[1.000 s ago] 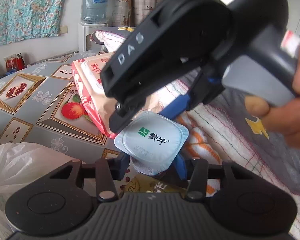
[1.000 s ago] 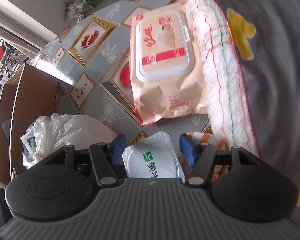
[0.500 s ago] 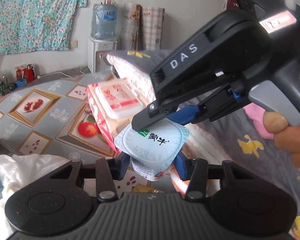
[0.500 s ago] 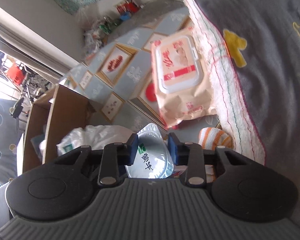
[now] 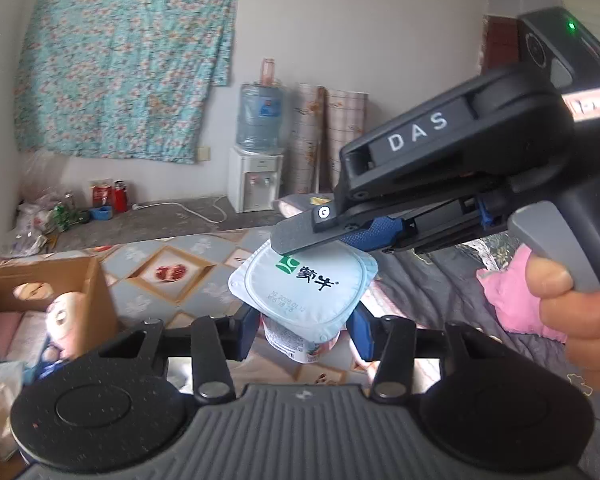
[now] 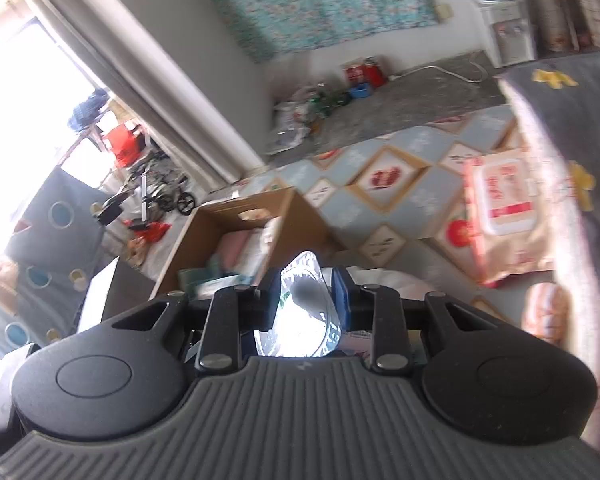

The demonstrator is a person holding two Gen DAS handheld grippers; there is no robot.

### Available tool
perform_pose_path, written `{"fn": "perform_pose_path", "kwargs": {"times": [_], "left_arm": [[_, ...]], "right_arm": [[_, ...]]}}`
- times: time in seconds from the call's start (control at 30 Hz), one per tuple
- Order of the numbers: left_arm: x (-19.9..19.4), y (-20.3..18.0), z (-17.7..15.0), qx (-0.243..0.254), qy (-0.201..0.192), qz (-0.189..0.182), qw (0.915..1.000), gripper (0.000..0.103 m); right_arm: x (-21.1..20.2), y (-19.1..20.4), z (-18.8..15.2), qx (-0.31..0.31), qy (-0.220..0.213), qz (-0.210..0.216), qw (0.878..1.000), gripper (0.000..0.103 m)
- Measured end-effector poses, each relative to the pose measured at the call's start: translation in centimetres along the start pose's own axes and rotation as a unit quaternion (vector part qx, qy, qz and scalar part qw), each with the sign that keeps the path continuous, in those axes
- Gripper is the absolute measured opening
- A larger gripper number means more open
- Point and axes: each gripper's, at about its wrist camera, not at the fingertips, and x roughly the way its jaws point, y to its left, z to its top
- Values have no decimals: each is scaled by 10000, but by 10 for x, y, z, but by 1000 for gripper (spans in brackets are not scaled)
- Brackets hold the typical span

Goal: Organize soft objects
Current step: 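Lift the yogurt cup and carry it over the box with both grippers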

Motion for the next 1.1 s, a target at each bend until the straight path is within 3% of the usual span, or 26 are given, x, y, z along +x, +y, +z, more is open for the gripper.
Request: {"fn": "perform_pose_path", "kwargs": {"times": [0.17, 0.33, 0.57, 0.8, 1.1], "left_arm": [[-38, 49, -13, -126, 93, 437, 9989, 48], [-62, 114, -27, -284, 475, 951, 9939, 48], [-65, 210, -49, -688, 1296, 1708, 9743, 49], [-36, 277, -76, -1092, 2107, 1938, 9519, 49], [-25, 298, -99, -1072, 2542, 2089, 9382, 49]], "right_arm": [[41, 59, -15, -219, 344, 510, 9979, 27], [113, 118, -31, -253, 974, 982, 9901, 27], [243, 182, -54, -58, 2025, 1382, 9695, 27], [346, 190, -83, 349, 2824, 1317, 9496, 27], [397, 178, -107, 856, 3186, 1295, 9351, 28]]}}
